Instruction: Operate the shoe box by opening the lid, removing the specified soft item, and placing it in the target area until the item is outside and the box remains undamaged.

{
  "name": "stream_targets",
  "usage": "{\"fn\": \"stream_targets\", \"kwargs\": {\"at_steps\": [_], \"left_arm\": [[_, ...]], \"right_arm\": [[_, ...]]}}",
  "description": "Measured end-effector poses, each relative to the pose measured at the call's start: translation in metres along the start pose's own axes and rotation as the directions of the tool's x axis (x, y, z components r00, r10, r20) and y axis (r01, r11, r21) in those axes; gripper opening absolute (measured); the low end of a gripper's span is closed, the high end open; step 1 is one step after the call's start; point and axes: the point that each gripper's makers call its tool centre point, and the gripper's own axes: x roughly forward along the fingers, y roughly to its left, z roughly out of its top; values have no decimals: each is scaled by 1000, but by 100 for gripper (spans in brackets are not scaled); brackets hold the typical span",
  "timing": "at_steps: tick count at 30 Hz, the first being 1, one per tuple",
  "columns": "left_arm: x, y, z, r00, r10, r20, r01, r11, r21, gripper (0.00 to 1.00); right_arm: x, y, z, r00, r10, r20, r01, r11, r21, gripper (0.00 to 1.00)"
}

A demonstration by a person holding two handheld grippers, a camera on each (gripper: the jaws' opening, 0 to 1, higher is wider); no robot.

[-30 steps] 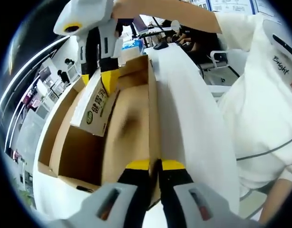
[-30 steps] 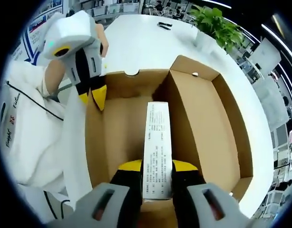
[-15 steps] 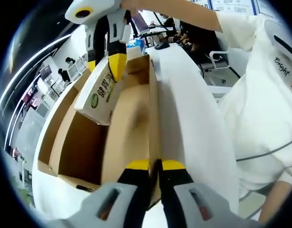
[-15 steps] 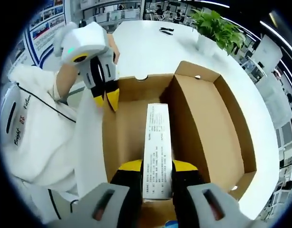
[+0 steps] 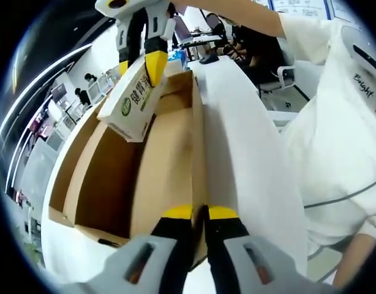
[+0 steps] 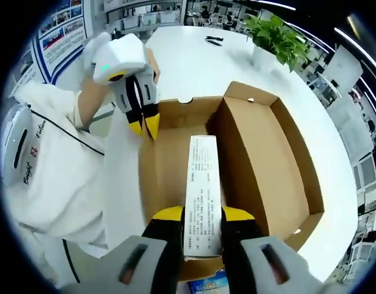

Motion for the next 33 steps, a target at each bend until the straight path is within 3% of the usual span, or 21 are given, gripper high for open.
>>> {"fn": "stream_targets", "kwargs": {"at_steps": [8,12,26,33], "left_arm": [[0,0,0,1000,2,-4,-2,1000,-2,5],[0,0,0,1000,0,-4,0,1000,-7,5],[0,0,0,1000,2,-4,-2,1000,-6,5],[0,0,0,1000,4,-5,-4,1000,-4,5]], "right_arm": [[-11,1,-6,1000,-21,-8,21,1000,-18,20],[-15,-1,-6,999,-28,17,28,1000,11,20],[-30,-4,-19,999,-55,1,55,998,26,20],[-38,-7,-15,994,-73,87,65,994,88,20]]}}
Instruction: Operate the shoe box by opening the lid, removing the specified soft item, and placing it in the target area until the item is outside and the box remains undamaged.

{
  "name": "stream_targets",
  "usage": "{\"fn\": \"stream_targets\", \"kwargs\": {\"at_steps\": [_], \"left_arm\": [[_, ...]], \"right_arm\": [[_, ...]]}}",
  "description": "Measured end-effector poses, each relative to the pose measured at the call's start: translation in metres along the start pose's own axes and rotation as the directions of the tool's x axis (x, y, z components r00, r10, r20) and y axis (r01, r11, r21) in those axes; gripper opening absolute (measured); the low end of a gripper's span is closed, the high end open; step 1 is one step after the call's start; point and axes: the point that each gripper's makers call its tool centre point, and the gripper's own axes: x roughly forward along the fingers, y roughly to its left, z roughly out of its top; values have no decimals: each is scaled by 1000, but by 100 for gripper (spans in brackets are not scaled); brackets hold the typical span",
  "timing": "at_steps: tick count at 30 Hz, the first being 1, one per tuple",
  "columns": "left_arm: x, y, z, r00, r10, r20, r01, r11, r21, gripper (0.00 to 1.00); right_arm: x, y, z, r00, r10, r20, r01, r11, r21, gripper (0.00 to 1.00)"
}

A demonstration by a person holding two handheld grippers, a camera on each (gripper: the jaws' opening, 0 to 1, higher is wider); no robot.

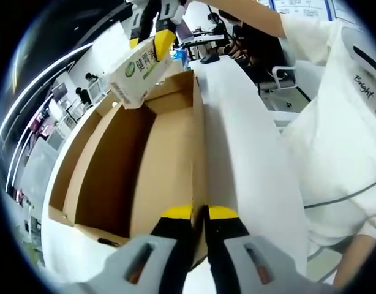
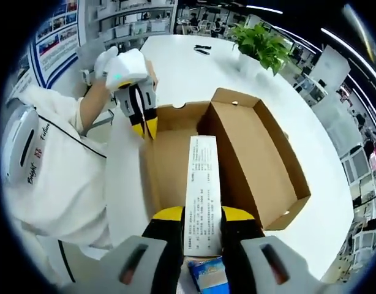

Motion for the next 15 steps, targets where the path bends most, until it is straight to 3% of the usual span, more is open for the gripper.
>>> {"fn": "stream_targets", "kwargs": {"at_steps": [6,15], "left_arm": [[0,0,0,1000,0,2,0,1000,0,5],[0,-1,0,1000,1,1,-1,1000,-1,5]], "right_arm": [[-6,-1,-10,999,15,50,-16,999,32,20],[-22,2,-20,997,14,71,-16,999,40,20]]}}
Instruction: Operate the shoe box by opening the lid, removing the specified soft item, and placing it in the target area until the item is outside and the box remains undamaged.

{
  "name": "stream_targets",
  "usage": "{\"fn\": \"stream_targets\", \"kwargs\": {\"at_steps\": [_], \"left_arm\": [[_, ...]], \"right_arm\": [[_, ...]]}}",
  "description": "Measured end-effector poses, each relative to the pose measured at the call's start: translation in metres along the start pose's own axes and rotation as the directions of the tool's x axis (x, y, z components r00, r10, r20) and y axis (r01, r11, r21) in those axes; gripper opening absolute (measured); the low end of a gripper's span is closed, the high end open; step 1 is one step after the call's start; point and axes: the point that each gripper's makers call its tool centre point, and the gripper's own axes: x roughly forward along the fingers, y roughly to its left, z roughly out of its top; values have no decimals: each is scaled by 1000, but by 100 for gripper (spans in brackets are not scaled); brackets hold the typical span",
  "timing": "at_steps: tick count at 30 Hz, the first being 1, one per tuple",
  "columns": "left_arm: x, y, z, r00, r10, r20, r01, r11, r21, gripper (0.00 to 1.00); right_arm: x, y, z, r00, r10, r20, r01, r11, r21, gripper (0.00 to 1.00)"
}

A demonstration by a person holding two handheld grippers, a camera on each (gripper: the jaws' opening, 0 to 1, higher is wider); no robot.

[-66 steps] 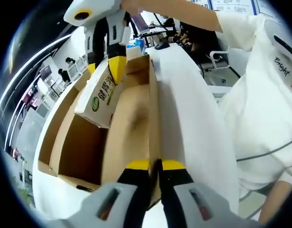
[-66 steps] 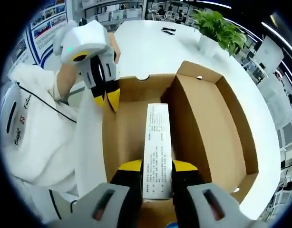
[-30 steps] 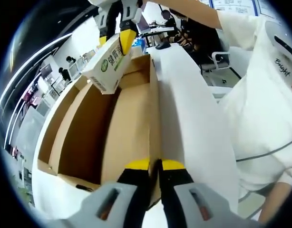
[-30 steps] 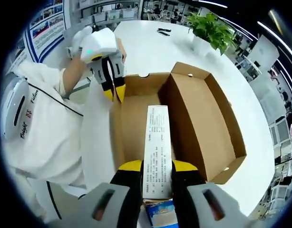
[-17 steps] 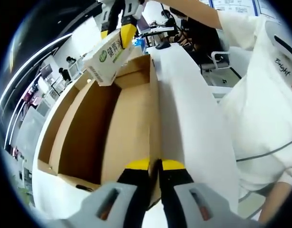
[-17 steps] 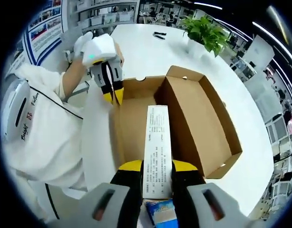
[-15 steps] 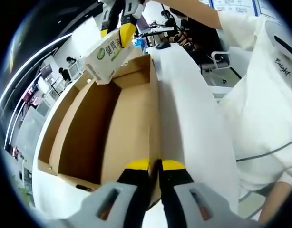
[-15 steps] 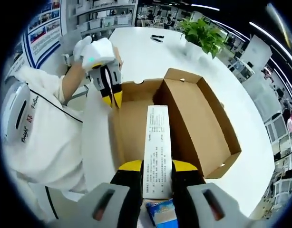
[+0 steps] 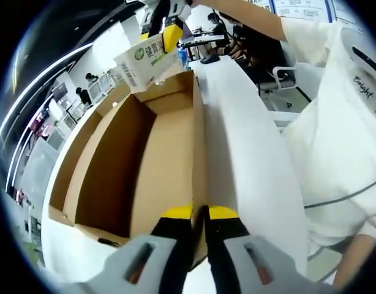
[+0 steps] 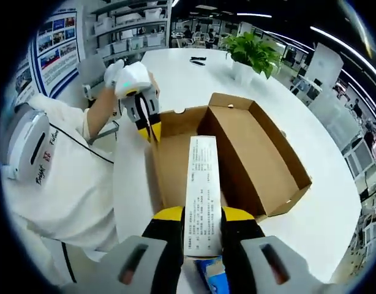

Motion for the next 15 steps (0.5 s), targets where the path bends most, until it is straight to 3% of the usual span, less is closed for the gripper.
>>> {"fn": "stream_targets", "kwargs": {"at_steps": [15], "left_arm": [[0,0,0,1000,0,0,0,1000,-1,5]], "right_arm": [[-35,21,-26,999,-3,51,4,1000,-9,20]]}}
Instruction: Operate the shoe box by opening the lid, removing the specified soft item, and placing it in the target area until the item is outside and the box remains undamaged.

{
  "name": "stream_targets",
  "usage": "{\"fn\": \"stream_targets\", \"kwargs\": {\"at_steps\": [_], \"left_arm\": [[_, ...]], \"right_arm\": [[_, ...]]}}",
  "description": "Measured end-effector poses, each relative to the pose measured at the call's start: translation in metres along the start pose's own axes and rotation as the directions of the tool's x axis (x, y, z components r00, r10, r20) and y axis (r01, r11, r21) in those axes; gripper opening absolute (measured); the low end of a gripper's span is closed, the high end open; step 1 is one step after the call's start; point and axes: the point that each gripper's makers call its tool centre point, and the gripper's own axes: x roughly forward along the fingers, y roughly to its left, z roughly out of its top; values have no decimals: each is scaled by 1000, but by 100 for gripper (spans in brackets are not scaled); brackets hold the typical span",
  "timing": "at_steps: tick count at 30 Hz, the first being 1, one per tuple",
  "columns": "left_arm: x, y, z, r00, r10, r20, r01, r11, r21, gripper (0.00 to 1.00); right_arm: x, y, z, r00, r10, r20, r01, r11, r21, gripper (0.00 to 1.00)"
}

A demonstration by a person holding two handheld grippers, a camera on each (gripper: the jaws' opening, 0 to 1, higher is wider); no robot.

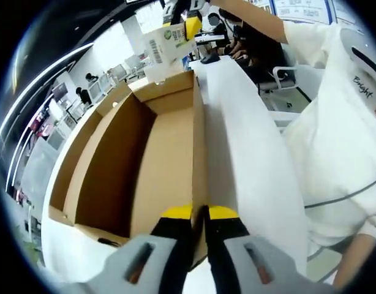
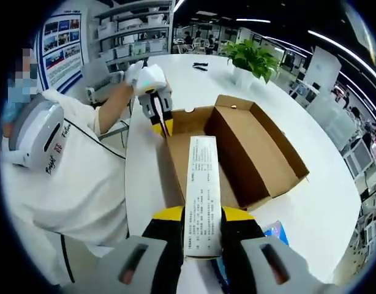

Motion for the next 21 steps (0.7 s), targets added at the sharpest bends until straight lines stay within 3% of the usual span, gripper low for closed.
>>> {"fn": "stream_targets", "kwargs": {"at_steps": [4,7,11,13,14,16,21], "left_arm": [[0,0,0,1000,1,0,-1,1000,0,5],[0,0,0,1000,-1,0,1,1000,0,5],[-1,0,0,1000,-4,0,4,1000,1,5],[0,0,0,1000,-5,-4,5,1000,-10,5],[0,0,0,1000,-6,-5,6,1000,-8,5],[0,0,0,1000,-5,-5,5,1000,-7,5],[0,0,-1,1000,-4,-5,4,1000,-6,5]], "right_arm": [[-9,10,-6,1000,13,9,-13,999,-53,20],[-13,12,-11,1000,-1,7,2,999,-46,20],[-17,19,-25,999,12,-30,-14,998,-61,20],[-18,32,-30,996,84,-22,-86,992,-91,20],[-19,34,-32,996,83,-16,-85,987,-139,20],[-20,32,-36,998,65,-17,-66,994,-90,20],[-23,33,-48,998,53,-22,-55,995,-87,20]]}}
